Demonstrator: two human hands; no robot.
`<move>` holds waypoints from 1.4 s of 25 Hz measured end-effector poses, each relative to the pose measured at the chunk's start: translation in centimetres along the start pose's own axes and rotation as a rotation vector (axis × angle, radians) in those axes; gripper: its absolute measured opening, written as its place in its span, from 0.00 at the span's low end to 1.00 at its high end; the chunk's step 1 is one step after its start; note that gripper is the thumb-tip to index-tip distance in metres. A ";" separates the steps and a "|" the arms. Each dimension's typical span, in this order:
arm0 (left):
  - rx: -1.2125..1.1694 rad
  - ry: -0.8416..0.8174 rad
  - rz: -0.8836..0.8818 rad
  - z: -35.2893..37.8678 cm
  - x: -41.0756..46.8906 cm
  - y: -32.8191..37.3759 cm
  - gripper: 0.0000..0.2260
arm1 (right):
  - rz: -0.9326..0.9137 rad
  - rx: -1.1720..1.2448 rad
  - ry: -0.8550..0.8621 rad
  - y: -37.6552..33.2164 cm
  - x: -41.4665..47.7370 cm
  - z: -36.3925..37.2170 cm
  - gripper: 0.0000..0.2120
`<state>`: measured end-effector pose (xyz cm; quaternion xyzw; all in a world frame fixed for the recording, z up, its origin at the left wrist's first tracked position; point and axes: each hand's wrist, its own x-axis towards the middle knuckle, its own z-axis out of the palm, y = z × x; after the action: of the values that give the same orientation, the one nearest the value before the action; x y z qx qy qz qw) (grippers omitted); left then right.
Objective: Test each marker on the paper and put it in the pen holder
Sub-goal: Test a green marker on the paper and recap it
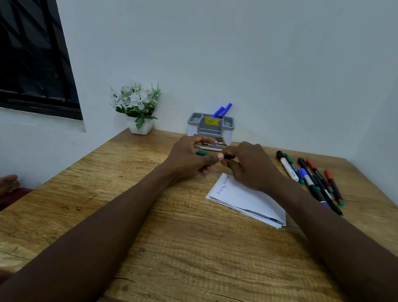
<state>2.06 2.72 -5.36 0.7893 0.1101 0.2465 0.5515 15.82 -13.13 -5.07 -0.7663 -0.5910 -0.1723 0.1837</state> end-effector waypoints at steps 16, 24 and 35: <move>0.543 -0.193 0.111 1.5 -0.1 0.0 0.15 | 0.100 0.510 0.516 0.1 6.2 -2.1 0.38; 0.540 -0.226 0.146 1.5 -0.1 -0.3 0.12 | 0.407 0.781 0.796 0.8 12.7 -1.5 0.22; 0.552 -0.233 0.148 1.5 0.1 -0.6 0.13 | 0.588 0.696 0.677 3.6 15.2 2.4 0.19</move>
<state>3.02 1.74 -6.31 0.9381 0.0510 0.1547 0.3055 23.08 -0.03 -0.16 -0.6948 -0.2828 -0.1449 0.6452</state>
